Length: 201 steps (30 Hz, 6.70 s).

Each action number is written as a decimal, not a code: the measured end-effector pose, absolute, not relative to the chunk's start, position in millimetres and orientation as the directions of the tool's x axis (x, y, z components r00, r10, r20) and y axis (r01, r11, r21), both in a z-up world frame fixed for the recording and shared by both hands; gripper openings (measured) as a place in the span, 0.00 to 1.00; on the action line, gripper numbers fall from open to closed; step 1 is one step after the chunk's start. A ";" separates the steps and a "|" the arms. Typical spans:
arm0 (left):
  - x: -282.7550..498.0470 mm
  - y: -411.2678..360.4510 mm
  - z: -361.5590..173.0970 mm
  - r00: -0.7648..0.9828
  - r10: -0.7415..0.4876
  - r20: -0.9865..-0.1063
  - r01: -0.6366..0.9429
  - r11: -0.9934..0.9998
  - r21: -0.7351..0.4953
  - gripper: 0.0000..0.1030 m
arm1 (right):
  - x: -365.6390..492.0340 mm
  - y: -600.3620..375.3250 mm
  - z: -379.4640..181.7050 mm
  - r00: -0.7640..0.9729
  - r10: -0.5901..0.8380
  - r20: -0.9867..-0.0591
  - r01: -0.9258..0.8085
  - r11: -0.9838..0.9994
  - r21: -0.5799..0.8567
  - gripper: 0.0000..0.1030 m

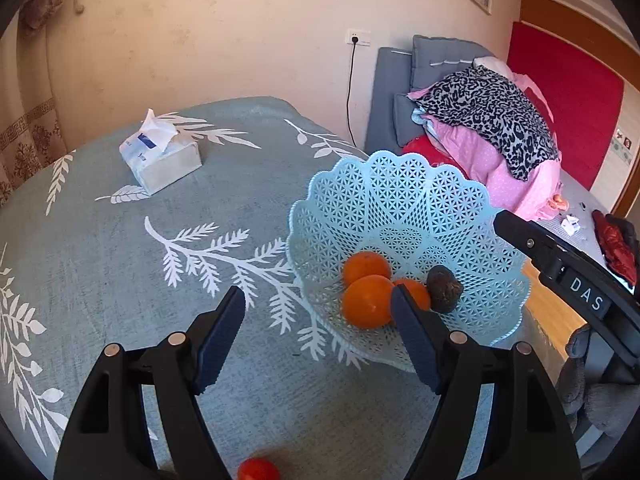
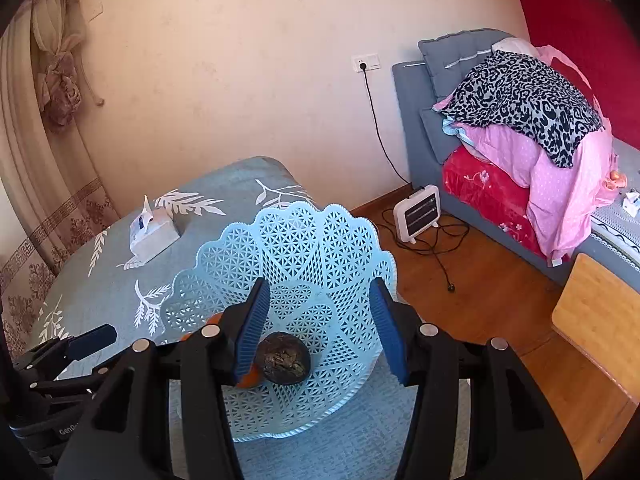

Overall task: Organize fruits
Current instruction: 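Lower the held orange into the basket and open the left tool, then return the left tool to the bed and grasp the small brown kiwi, then grasp the red tomato with the right tool, then drop the red tomato into the basket with the right tool while the left tool carries the kiwi, then lower the kiwi into the basket and open the left tool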

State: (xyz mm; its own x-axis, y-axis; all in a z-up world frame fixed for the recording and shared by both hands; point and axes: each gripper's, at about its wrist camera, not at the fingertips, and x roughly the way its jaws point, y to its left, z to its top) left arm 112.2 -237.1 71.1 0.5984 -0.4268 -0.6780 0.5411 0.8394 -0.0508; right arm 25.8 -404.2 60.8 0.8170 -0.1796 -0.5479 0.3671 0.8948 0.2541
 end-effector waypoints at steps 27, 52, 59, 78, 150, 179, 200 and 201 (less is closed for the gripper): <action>100.6 -116.9 94.3 0.754 -0.228 -0.616 0.307 0.952 0.023 0.84 | 26.8 -321.7 61.7 0.819 -0.025 -0.574 0.161 0.969 0.186 0.52; 79.7 1.2 47.8 0.708 -0.047 -0.705 0.091 0.996 0.024 0.84 | 32.5 -259.0 37.7 0.751 0.104 -0.652 0.009 0.986 0.167 0.52; 75.1 18.8 27.1 0.677 -0.055 -0.734 0.074 0.997 -0.007 0.81 | 32.8 -252.2 33.4 0.738 0.116 -0.664 -0.006 0.986 0.166 0.52; 59.8 -3.7 19.3 0.635 -0.238 -0.735 0.291 0.955 -0.058 0.28 | 44.1 -210.7 41.2 0.706 0.236 -0.668 -0.130 0.970 0.205 0.52; 50.9 -42.7 51.1 0.721 -0.144 -0.678 0.215 0.976 0.021 0.24 | 31.1 -338.8 62.3 0.764 0.139 -0.630 0.114 0.932 0.344 0.30; 62.8 -209.9 80.8 0.585 -0.480 -0.654 0.597 0.800 -0.053 0.24 | -6.7 -391.6 56.0 0.830 -0.187 -0.525 0.336 0.919 0.204 0.52; 79.9 -279.1 64.6 0.473 -0.574 -0.669 0.697 0.708 -0.115 0.44 | -9.9 -406.5 54.2 0.830 -0.192 -0.524 0.363 0.899 0.246 0.52; 80.1 -277.2 65.0 0.479 -0.573 -0.665 0.692 0.712 -0.115 0.46 | -10.1 -406.7 54.4 0.830 -0.191 -0.523 0.363 0.898 0.248 0.52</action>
